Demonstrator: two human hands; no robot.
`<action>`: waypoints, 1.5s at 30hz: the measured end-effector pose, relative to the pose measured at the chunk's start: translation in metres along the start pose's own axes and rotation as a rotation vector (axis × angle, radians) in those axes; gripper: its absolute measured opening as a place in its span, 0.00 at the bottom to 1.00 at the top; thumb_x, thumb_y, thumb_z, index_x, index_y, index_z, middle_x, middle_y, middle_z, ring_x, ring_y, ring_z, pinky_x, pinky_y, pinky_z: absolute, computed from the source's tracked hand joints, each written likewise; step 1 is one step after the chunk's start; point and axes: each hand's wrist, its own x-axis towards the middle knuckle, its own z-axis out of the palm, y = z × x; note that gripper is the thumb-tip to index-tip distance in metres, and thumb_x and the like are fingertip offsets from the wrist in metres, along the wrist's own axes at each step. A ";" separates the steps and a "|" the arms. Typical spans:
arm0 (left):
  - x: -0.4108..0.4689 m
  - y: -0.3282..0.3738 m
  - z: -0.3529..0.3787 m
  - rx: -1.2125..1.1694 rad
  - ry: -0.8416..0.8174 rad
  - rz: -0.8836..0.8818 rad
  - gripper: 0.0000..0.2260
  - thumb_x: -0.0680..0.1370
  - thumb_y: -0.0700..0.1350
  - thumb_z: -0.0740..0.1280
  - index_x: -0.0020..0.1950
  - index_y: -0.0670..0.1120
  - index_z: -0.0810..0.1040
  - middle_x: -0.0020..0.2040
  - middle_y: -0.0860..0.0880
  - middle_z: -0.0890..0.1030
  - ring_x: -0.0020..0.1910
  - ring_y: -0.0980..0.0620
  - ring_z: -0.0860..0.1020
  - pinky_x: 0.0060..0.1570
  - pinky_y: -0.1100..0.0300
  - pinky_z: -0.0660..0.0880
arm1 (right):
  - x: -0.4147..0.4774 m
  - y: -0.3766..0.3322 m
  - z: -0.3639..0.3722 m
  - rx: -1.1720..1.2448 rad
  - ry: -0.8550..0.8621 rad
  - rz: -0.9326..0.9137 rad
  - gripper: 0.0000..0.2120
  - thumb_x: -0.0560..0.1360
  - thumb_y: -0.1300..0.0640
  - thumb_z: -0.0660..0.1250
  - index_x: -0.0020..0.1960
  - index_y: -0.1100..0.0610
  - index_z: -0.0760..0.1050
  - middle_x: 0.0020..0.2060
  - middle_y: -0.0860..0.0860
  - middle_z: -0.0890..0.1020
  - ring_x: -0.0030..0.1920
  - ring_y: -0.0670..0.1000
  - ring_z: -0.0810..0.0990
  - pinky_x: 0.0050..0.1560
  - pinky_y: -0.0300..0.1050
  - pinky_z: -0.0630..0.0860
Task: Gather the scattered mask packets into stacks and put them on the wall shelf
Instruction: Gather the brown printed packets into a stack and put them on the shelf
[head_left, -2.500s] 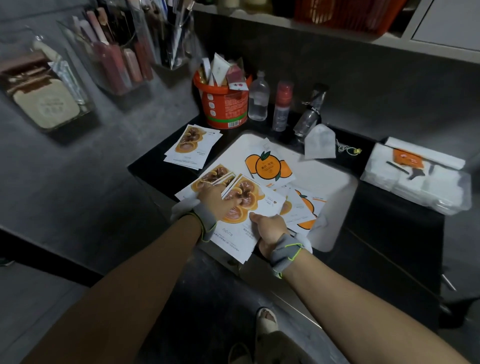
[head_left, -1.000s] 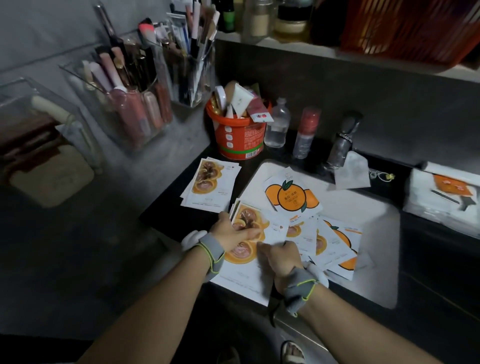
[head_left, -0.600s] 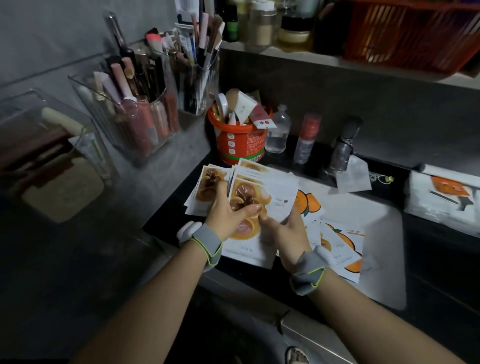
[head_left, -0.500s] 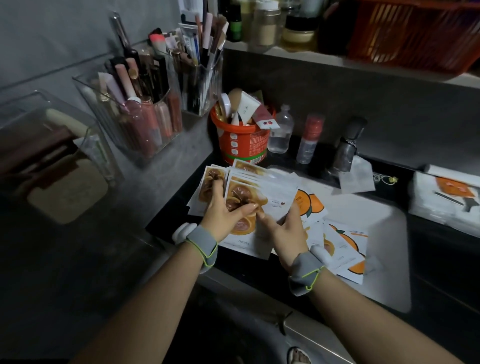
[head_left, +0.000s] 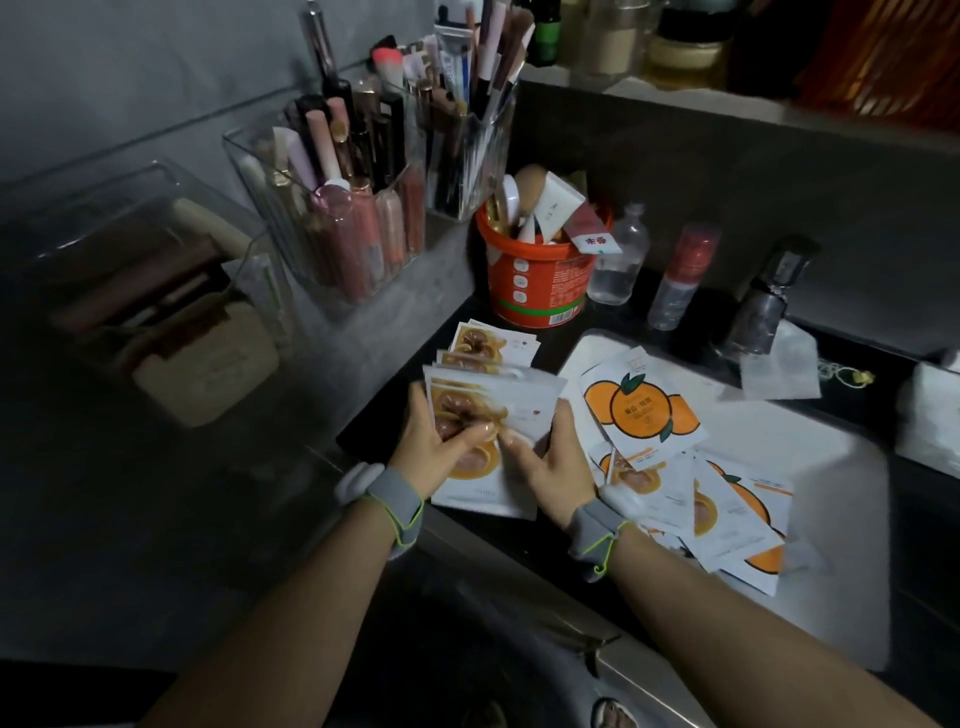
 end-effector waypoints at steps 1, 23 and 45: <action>-0.003 -0.007 0.001 0.004 -0.005 -0.029 0.32 0.65 0.47 0.77 0.60 0.51 0.60 0.59 0.48 0.74 0.59 0.51 0.75 0.61 0.57 0.71 | -0.003 0.007 0.001 -0.031 -0.033 0.004 0.21 0.73 0.57 0.70 0.61 0.54 0.63 0.51 0.38 0.75 0.51 0.30 0.75 0.56 0.41 0.72; 0.082 -0.003 0.010 0.545 -0.061 -0.278 0.38 0.69 0.66 0.66 0.65 0.38 0.68 0.68 0.39 0.66 0.70 0.40 0.64 0.69 0.50 0.63 | 0.075 0.017 0.007 -0.100 0.038 0.455 0.22 0.73 0.38 0.63 0.47 0.59 0.74 0.41 0.55 0.79 0.42 0.56 0.78 0.41 0.44 0.70; 0.124 -0.001 0.040 0.560 -0.228 -0.407 0.34 0.69 0.60 0.71 0.65 0.40 0.67 0.67 0.39 0.68 0.66 0.38 0.69 0.65 0.51 0.68 | 0.096 0.052 0.006 0.105 0.306 0.702 0.28 0.60 0.34 0.71 0.42 0.56 0.67 0.36 0.54 0.70 0.33 0.53 0.69 0.36 0.44 0.67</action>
